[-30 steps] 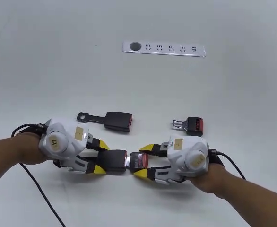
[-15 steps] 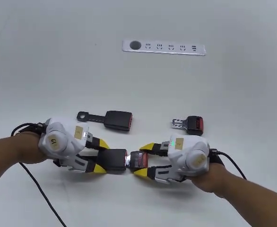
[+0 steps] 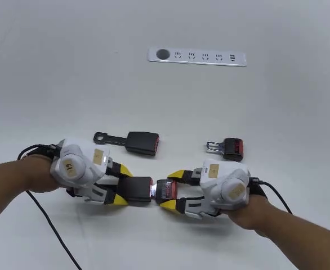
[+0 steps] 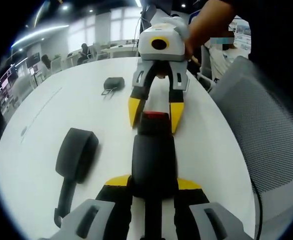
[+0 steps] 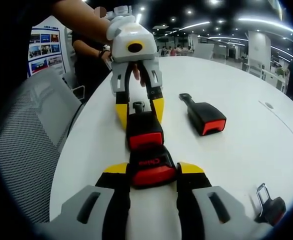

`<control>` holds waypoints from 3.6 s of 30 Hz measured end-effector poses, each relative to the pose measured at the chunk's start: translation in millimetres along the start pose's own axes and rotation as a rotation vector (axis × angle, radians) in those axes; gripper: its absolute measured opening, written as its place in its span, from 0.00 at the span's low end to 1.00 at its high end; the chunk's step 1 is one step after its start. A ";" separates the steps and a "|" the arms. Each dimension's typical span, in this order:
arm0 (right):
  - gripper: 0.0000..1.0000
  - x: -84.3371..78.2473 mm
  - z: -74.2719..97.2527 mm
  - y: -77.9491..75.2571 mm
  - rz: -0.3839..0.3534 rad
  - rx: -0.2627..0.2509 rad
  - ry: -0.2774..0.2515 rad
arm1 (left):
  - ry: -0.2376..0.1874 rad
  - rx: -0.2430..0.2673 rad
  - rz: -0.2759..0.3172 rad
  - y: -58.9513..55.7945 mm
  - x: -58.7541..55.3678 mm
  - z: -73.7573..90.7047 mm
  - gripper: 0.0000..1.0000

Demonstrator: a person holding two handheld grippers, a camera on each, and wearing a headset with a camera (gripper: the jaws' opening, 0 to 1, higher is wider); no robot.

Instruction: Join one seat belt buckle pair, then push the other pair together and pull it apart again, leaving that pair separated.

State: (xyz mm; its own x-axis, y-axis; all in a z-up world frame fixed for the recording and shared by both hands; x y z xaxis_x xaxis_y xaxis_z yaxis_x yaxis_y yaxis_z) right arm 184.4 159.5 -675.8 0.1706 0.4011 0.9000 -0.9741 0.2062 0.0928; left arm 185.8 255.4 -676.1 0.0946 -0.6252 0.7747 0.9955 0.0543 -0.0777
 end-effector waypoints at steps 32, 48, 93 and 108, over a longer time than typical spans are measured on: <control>0.65 9.8 31.9 -6.1 0.001 -0.060 0.007 | -0.040 0.103 0.003 18.3 18.5 5.4 0.65; 0.72 11.9 86.5 -80.1 0.012 -0.192 0.008 | -0.088 0.205 -0.033 68.3 50.2 23.8 0.67; 0.40 -46.2 116.9 -137.5 0.019 -0.096 0.216 | 0.086 0.092 -0.026 103.7 19.8 -5.2 0.44; 0.35 -45.0 117.9 -146.9 0.049 -0.076 0.246 | 0.085 0.144 0.051 111.1 18.9 -10.8 0.36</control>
State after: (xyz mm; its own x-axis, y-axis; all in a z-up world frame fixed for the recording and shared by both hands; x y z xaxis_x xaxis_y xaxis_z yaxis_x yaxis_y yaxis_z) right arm 302.3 5.9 -679.8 0.1631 0.6152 0.7713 -0.9698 0.2438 0.0107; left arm 298.1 241.2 -676.8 0.1505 -0.6820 0.7157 0.9806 0.1948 -0.0207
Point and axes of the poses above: the centre of the closed fingertips' face, and the gripper's own axes: z roughly backward along the fingers, y roughly to its left, x roughly out of its top, the point moved 2 cm from there along z, roughly backward along the fingers, and after that the axes turned 10 degrees about -y, right-handed, at the moved point
